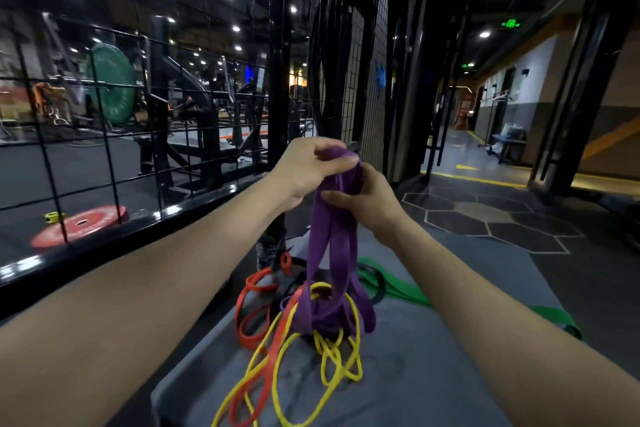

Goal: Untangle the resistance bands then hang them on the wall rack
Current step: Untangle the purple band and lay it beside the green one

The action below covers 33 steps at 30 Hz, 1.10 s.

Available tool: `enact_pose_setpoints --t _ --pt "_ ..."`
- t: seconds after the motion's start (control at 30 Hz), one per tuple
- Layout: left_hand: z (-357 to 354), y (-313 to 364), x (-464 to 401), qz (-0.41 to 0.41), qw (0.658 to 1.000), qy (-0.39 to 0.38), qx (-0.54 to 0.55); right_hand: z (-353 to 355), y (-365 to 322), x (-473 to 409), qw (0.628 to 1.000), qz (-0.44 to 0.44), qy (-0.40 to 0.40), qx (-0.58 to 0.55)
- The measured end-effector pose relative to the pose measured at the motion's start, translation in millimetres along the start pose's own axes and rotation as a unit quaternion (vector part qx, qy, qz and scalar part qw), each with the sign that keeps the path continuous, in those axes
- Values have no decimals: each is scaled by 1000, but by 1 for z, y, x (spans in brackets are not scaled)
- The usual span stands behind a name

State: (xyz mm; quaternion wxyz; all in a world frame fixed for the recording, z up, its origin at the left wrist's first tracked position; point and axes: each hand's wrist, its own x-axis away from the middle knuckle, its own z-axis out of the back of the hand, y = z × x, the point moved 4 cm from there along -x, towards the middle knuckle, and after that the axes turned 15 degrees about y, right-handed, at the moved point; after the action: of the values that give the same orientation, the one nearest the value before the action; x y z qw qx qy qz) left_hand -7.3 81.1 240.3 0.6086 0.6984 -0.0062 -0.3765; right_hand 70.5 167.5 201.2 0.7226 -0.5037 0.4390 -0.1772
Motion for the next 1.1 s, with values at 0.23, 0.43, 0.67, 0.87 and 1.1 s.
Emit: enact_pose_setpoints --t 0.23,0.43,0.67,0.87,1.1 --pt "12 -41 25 64 996 -24 -65 20 -8 -9 991 -54 108 -51" --pt "-2 -92 61 57 992 -53 -99 18 -43 -17 976 -60 136 -158" --pt "1 -120 89 22 986 -50 -154 19 -62 -27 933 -118 172 -291" --pt "46 -94 58 62 990 92 -91 33 -47 -27 918 -143 208 -306" --pt "68 -20 24 71 982 151 90 46 -41 -18 899 -134 212 -359"
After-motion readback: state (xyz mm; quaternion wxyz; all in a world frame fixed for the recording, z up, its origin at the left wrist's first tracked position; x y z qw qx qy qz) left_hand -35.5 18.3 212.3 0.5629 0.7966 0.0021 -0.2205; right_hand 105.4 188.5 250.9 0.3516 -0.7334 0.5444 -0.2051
